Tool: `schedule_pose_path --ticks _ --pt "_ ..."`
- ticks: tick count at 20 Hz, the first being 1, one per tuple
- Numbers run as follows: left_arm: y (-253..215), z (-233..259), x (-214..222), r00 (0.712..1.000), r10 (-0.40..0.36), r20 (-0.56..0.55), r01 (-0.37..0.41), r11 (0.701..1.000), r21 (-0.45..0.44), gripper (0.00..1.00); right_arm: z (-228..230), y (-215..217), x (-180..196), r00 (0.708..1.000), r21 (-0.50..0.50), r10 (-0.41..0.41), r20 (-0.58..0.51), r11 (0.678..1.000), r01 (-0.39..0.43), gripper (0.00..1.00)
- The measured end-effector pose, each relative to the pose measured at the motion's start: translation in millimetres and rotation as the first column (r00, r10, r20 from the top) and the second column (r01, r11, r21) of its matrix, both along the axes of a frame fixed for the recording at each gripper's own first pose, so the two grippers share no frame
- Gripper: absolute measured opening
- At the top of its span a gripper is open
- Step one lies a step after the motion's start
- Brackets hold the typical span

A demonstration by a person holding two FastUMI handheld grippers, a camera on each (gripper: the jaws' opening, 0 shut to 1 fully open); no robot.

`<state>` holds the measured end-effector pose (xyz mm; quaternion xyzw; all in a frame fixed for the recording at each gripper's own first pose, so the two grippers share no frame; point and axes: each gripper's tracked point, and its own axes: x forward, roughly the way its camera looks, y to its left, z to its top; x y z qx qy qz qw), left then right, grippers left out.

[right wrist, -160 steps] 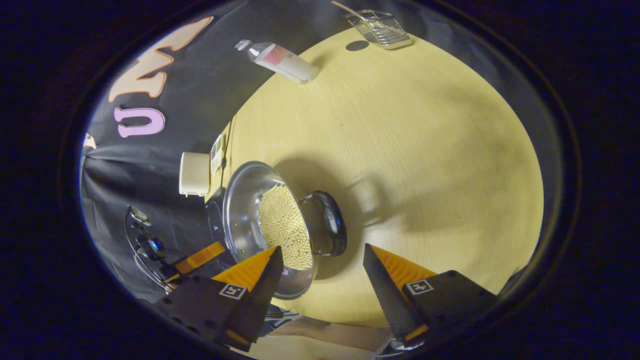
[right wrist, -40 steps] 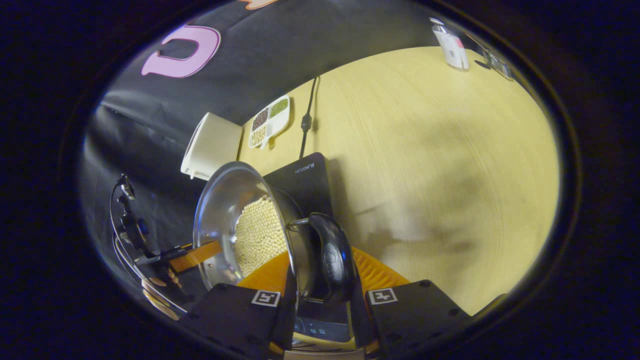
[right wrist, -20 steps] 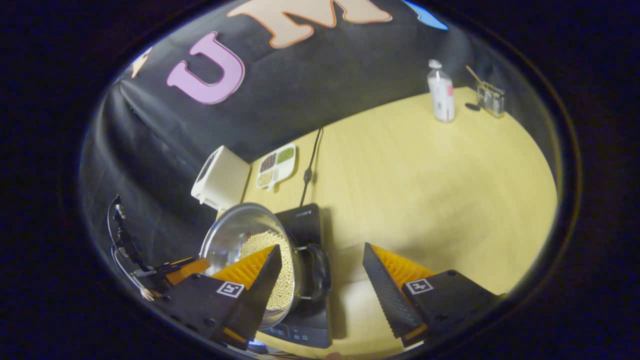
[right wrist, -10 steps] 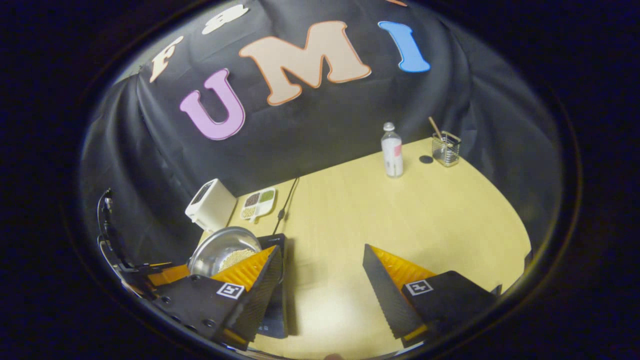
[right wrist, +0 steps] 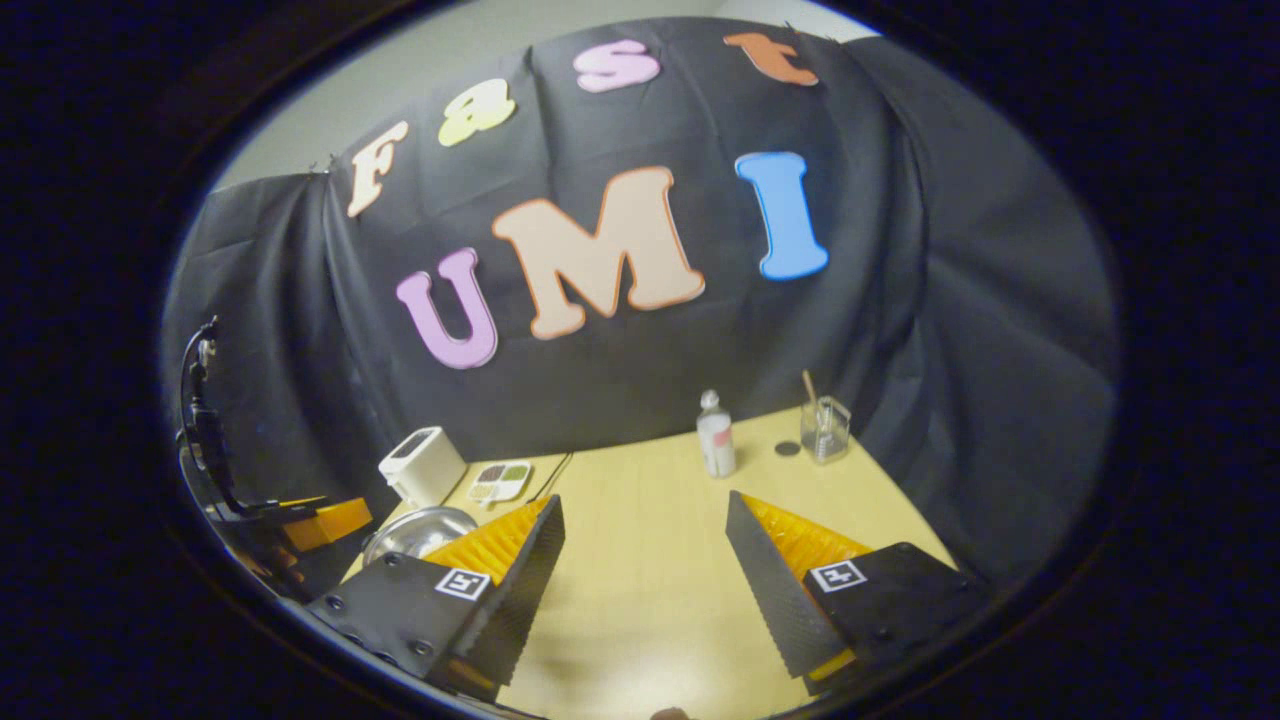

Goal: First push the handle of the pot to place it horizontally, then grasp the pot with both hands and set it on the induction cooktop.

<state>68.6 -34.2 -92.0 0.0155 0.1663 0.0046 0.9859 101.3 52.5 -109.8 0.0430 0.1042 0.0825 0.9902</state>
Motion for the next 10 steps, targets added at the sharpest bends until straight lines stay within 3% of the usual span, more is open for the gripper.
schedule_pose_path --ticks 1,5,10 --pt "-11 15 -4 0.998 0.012 0.055 -0.013 1.0 0.002 0.97 16 -9 -4 0.999 -0.012 0.006 0.044 1.0 -0.006 0.92" --pt "-53 60 -20 0.965 0.037 0.261 -0.03 0.999 -0.032 0.96 70 -40 -19 0.978 -0.045 0.042 0.203 0.998 -0.034 0.92" --pt "-81 78 -43 0.909 0.075 0.41 -0.045 0.996 -0.081 0.96 88 -74 -38 0.955 -0.065 0.05 0.294 0.997 -0.032 0.92"
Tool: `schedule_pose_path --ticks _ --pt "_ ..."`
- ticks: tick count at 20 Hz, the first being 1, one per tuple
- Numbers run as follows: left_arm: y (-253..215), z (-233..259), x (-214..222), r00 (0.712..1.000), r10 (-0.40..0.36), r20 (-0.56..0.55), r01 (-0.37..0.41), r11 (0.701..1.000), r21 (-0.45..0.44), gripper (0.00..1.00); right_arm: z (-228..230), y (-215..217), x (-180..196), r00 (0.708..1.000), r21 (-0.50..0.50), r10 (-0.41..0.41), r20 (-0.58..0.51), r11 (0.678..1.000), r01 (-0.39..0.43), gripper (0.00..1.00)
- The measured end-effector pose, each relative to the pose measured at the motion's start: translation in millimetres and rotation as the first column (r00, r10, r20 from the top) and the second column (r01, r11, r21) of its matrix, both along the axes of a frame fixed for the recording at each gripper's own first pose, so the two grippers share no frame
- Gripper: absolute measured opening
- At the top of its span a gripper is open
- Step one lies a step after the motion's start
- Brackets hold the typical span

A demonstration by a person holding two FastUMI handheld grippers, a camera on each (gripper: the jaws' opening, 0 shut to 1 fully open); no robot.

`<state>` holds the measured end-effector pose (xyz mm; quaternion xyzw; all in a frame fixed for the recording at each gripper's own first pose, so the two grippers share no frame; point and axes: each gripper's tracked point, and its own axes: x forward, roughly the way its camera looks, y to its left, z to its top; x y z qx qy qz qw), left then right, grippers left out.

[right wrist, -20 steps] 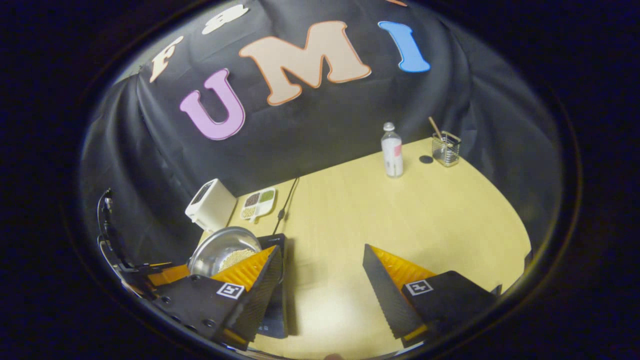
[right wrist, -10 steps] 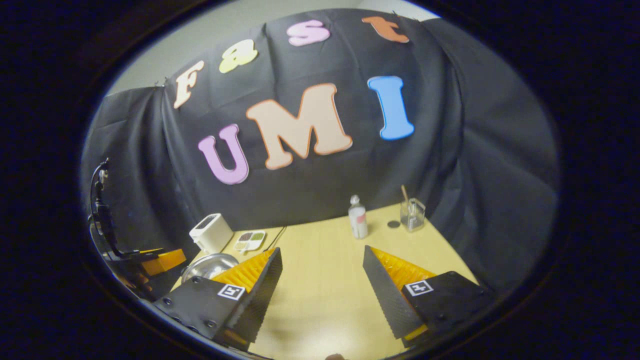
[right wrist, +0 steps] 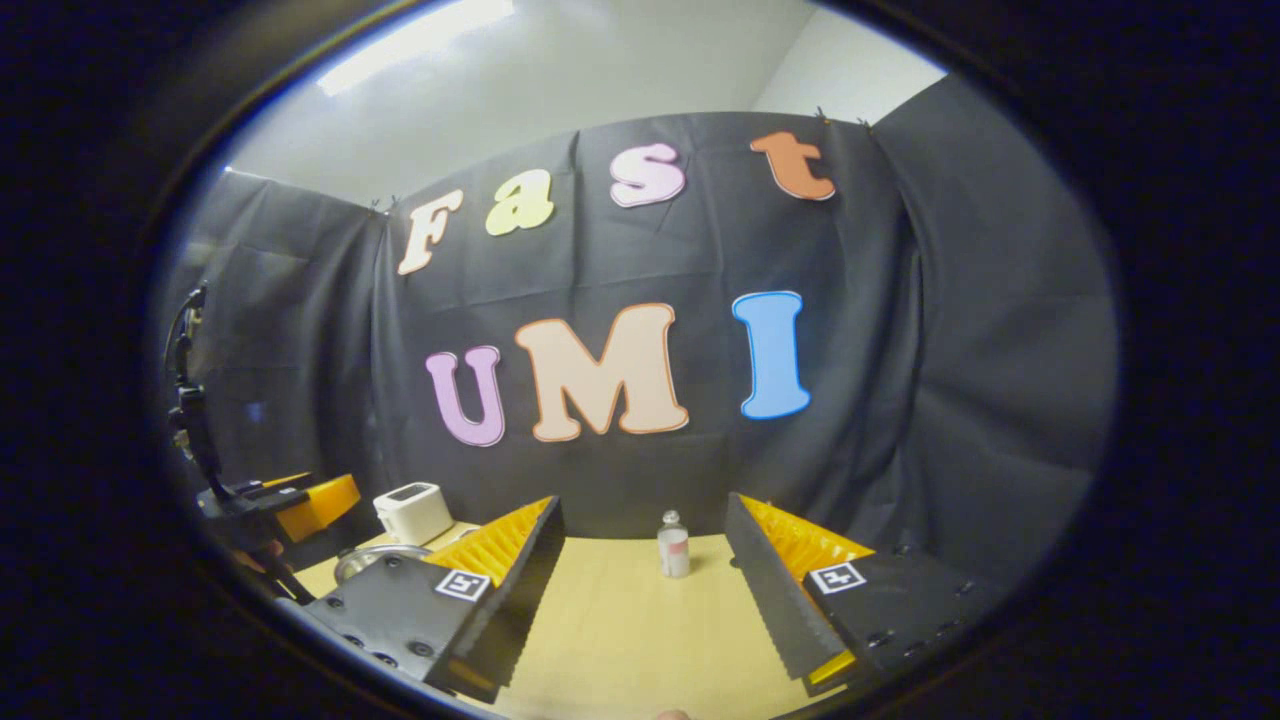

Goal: First push the handle of the pot to place it horizontally, then grasp the pot with both hands and set it on the induction cooktop.

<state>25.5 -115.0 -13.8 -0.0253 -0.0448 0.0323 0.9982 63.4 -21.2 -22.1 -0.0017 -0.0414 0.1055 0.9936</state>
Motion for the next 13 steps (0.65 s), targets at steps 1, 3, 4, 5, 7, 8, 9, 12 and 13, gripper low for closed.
schedule_pose_path --ticks 1,3,4,5,7,8,9,12,13 --pt "-6 -4 -5 1.0 0.002 0.005 -0.002 1.0 -0.007 0.93 -1 -7 -3 1.0 0.0 -0.012 0.001 1.0 0.012 0.92" --pt "-14 -8 -8 1.0 -0.006 0.005 0.006 1.0 -0.007 0.95 -4 -20 -8 0.999 -0.001 -0.038 0.002 0.999 0.038 0.92" --pt "-19 -9 -10 1.0 -0.014 0.004 0.014 1.0 0.0 0.93 -4 -26 -10 0.999 -0.001 -0.053 0.006 0.999 0.053 0.92" --pt "-21 -10 -11 1.0 -0.018 0.003 0.018 1.0 0.009 0.96 -4 -33 -12 0.998 -0.003 -0.067 0.005 0.998 0.067 0.92" --pt "-24 -10 -9 1.0 -0.014 0.004 0.014 1.0 0.019 0.96 -6 -43 -14 0.996 -0.003 -0.089 0.008 0.996 0.089 0.92" --pt "-26 -11 -9 1.0 -0.015 0.003 0.015 1.0 0.019 0.96 -6 -47 -14 0.995 -0.003 -0.098 0.01 0.995 0.098 0.92" --pt "-29 -13 -7 1.0 -0.018 -0.001 0.018 1.0 0.017 0.99 -7 -51 -15 0.994 -0.002 -0.106 0.009 0.994 0.106 0.92" --pt "-37 -15 -7 0.999 -0.035 -0.012 0.035 0.999 0.011 0.96 -6 -59 -17 0.993 0.005 -0.119 0.011 0.993 0.118 0.92" --pt "-40 -17 -7 0.999 -0.043 -0.015 0.044 0.999 0.01 0.96 -3 -61 -17 0.992 0.009 -0.124 0.02 0.992 0.124 0.92"
